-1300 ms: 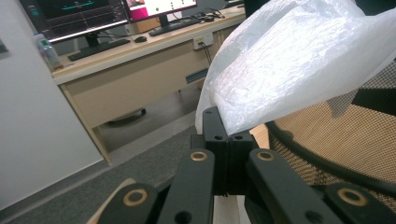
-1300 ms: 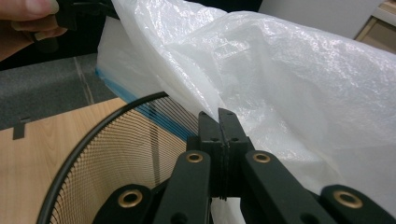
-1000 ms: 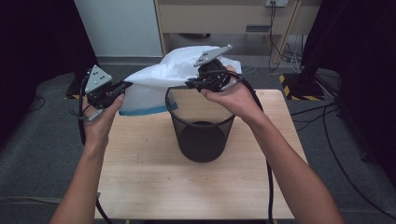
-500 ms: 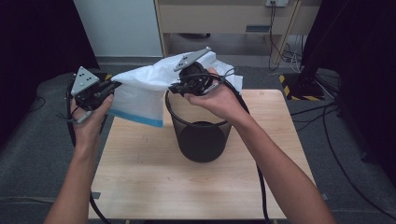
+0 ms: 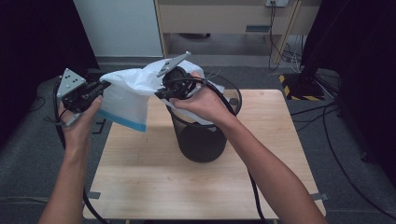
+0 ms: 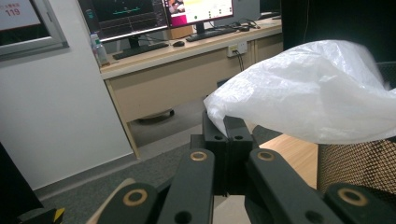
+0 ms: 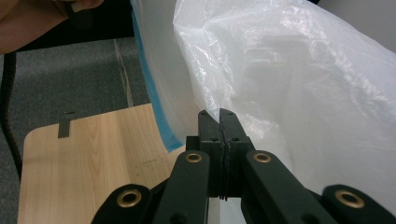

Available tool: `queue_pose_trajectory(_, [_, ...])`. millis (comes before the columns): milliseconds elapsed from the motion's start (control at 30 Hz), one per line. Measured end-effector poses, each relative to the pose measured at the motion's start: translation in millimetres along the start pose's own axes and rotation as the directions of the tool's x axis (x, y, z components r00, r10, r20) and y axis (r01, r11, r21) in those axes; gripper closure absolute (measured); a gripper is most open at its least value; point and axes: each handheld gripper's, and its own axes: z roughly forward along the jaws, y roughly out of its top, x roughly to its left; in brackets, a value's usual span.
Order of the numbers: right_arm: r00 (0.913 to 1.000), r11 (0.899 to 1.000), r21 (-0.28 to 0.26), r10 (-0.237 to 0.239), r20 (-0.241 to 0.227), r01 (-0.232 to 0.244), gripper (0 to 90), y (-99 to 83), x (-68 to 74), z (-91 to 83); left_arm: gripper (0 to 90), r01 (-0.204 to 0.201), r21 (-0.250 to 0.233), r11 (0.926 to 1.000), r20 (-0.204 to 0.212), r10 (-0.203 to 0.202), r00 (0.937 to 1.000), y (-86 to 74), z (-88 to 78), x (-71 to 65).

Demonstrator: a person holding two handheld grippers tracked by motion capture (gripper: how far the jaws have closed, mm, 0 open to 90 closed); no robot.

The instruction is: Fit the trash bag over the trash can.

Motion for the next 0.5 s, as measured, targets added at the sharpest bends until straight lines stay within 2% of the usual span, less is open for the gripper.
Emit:
queue_pose_trajectory(133, [0.9999,1.0,0.016,-0.003,0.01,0.003,89.8,-3.6,-3.0,1.4,89.7,-0.011,0.0,0.9999,0.005,0.011,0.9999,1.7,0.6,-2.1])
queue_pose_trajectory(300, [0.999,0.999,0.038,0.032,0.029,-0.034,89.8,-15.9,-11.5,-7.7,89.7,-0.016,-0.009,0.9998,0.018,0.016,0.9997,6.7,7.3,-10.1])
queue_pose_trajectory(500, [0.9971,0.998,0.027,0.059,0.048,-0.06,90.0,-27.4,-17.8,-20.9,89.6,-0.034,-0.011,0.9994,0.045,0.035,0.9984,14.1,19.6,-22.9])
